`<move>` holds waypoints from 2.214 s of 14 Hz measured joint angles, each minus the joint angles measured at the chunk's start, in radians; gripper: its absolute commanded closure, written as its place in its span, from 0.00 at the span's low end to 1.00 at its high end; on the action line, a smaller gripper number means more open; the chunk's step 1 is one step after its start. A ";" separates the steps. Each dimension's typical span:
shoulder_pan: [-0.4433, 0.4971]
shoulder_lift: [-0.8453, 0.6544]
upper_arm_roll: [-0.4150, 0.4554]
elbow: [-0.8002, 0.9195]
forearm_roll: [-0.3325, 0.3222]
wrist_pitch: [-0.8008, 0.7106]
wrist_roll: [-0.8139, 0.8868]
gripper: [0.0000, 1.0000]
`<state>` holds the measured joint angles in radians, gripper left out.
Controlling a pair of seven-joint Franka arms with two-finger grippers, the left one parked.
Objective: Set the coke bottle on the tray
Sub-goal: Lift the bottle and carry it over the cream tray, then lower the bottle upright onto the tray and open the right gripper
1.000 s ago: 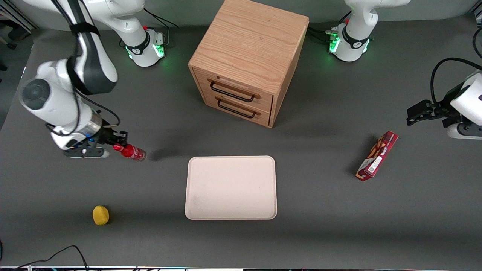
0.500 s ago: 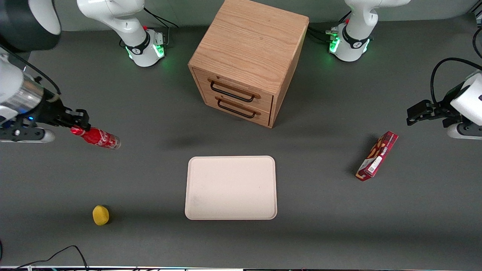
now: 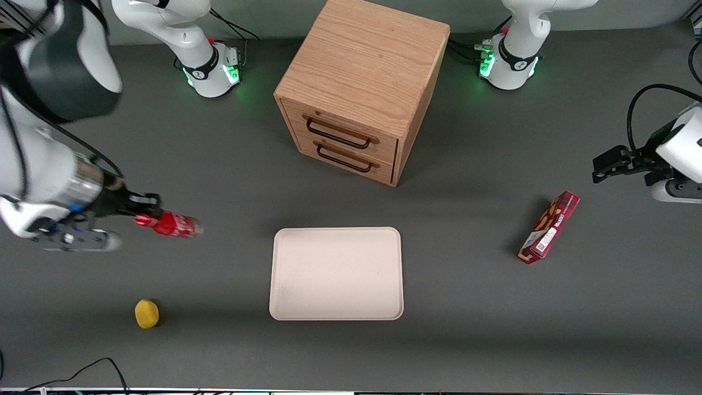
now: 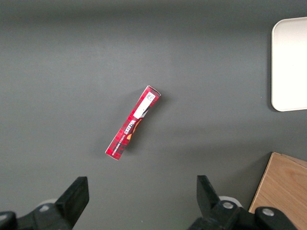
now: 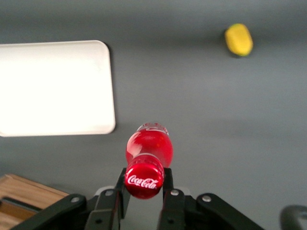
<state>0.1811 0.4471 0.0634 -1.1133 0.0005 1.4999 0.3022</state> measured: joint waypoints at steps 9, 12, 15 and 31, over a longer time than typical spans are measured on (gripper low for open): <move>0.324 0.311 -0.163 0.095 -0.006 0.339 0.258 1.00; 0.323 0.366 -0.172 0.099 -0.006 0.411 0.258 1.00; 0.322 0.402 -0.174 0.106 -0.006 0.467 0.258 1.00; 0.319 0.441 -0.176 0.125 -0.006 0.531 0.259 0.00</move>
<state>0.4997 0.8886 -0.1130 -0.9880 -0.0056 2.0313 0.5610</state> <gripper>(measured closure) 0.000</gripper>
